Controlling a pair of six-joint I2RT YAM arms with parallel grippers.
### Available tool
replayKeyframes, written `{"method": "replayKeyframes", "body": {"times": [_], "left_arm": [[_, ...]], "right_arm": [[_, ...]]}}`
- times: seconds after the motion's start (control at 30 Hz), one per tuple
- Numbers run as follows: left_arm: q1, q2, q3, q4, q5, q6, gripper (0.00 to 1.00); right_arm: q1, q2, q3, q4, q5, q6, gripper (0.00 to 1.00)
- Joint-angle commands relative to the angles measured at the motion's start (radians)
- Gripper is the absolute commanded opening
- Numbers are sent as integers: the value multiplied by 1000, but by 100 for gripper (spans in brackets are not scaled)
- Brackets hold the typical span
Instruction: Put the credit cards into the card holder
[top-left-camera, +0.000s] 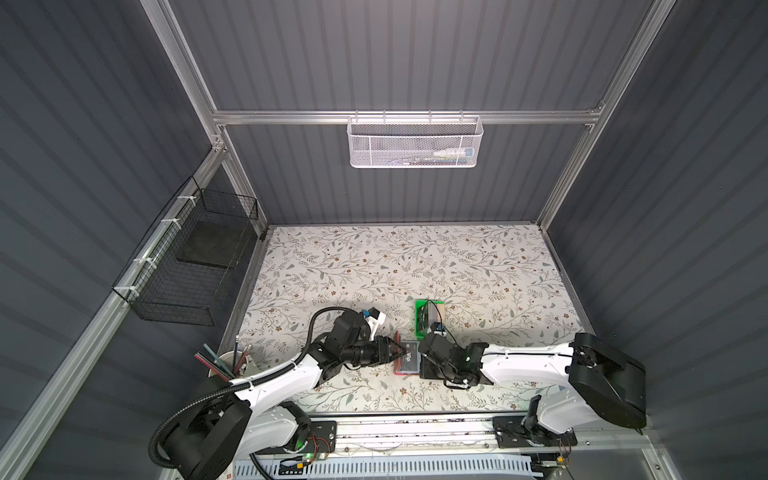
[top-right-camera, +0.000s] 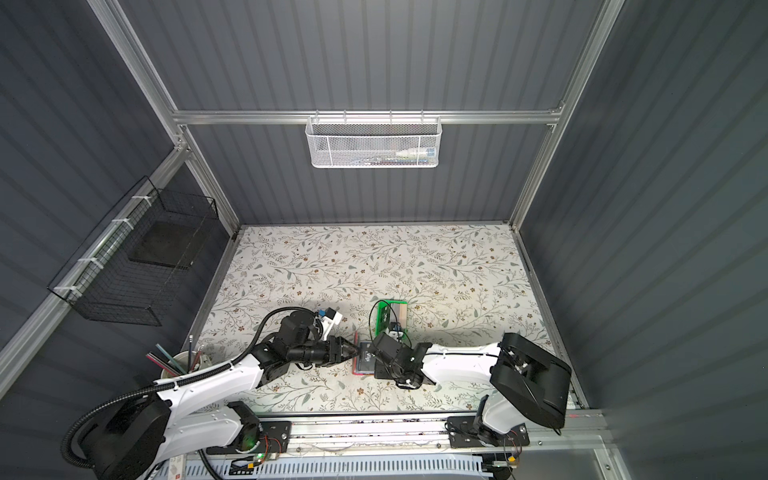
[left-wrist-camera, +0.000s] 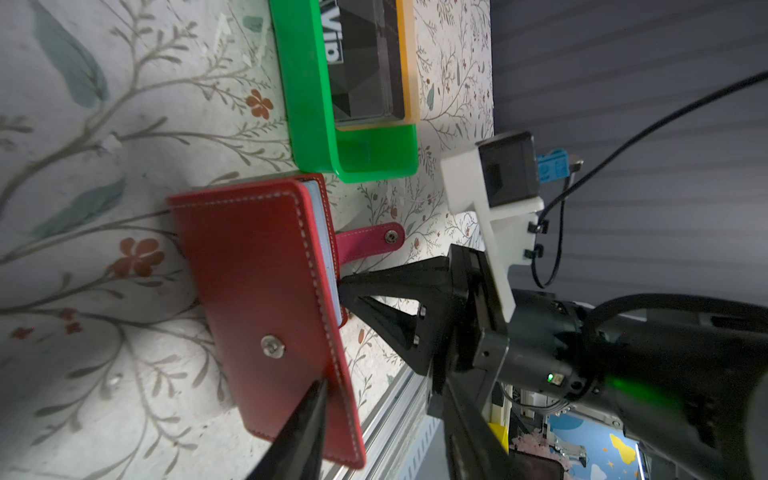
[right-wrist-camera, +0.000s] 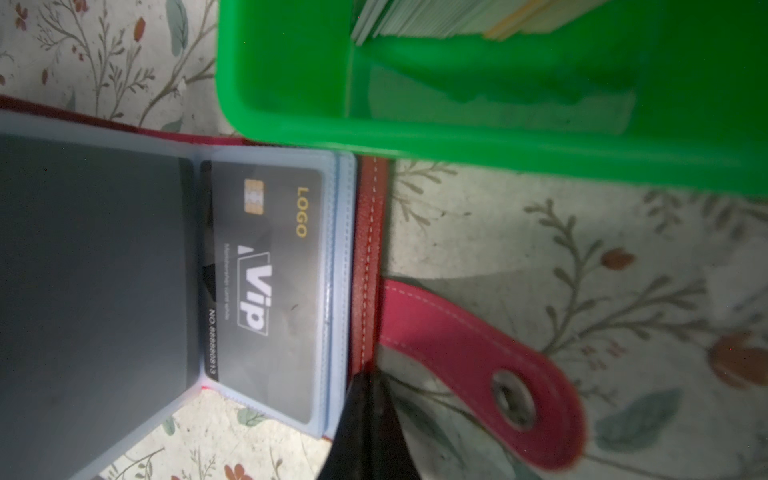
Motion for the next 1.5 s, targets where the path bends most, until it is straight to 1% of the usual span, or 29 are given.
{"method": "replayKeyframes", "body": {"times": [0.0,0.13,0.33,0.43,0.57,0.7,0.77,0.9,1.03,1.13,1.37,1.47], "left_arm": [[-49,41,1,63,-38,-18,47],[-74,86,-7,88,-77,-28,47],[-80,125,-20,68,-126,-14,41],[-85,146,-21,71,-135,-17,39],[-96,168,-21,77,-150,-18,36],[-110,186,-13,69,-162,-18,35],[-120,197,-7,58,-172,-13,34],[-135,224,1,59,-178,-12,34],[-160,248,16,60,-189,-17,33],[-174,252,20,63,-196,-24,33],[-196,255,14,77,-207,-44,33],[-201,262,11,100,-205,-55,33]], "right_arm": [[6,-1,-27,-2,-25,-8,3],[6,-25,-44,14,-29,5,3],[-2,-95,-68,15,-27,18,5],[-13,-126,-76,3,-25,21,7],[-24,-174,-80,-15,-25,22,14],[-35,-220,-75,-44,-12,20,15],[-42,-239,-73,-47,-13,18,17],[-56,-234,-52,-51,-24,5,22],[-67,-183,-15,-60,-38,-6,24],[-69,-144,10,-77,-37,-2,28],[-74,-77,14,-69,-51,20,30],[-75,-59,11,-56,-63,20,34]]}}
